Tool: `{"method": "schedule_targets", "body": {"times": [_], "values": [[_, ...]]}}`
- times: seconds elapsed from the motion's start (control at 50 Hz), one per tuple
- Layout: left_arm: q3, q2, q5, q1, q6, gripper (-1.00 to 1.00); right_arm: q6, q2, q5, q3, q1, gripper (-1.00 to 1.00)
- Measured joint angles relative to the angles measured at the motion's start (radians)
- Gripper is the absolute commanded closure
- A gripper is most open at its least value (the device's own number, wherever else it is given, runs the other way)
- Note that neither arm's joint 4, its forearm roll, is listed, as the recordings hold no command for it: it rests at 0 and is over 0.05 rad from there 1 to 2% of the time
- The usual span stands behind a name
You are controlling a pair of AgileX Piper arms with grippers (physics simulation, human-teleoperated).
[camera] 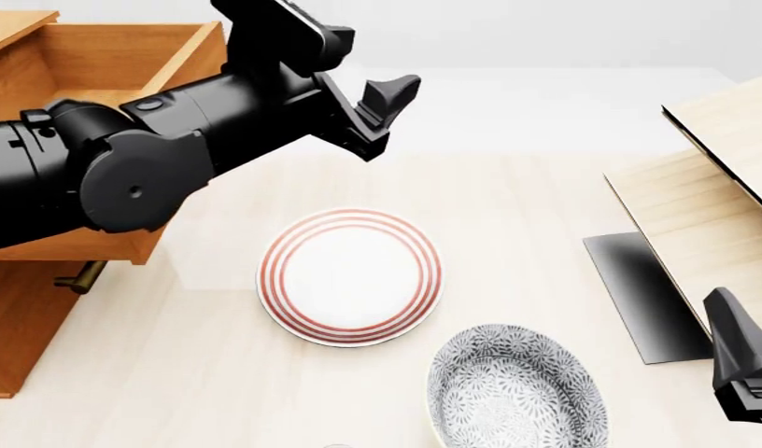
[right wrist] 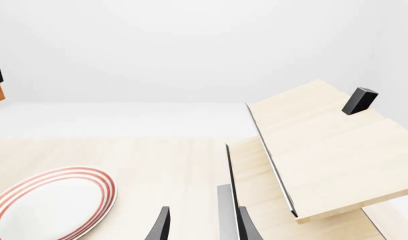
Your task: Close the top drawer of the cabinet.
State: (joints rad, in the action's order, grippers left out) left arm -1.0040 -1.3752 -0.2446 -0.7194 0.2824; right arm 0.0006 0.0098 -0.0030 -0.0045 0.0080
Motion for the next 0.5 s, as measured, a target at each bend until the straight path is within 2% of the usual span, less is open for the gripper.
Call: {"method": "schedule_targets", "body": {"times": [0.5], "values": [[0.062,-0.013,0.102,0.094,0.054,-1.0,0.0,0.0,0.0,0.0,0.0,-1.0]]}}
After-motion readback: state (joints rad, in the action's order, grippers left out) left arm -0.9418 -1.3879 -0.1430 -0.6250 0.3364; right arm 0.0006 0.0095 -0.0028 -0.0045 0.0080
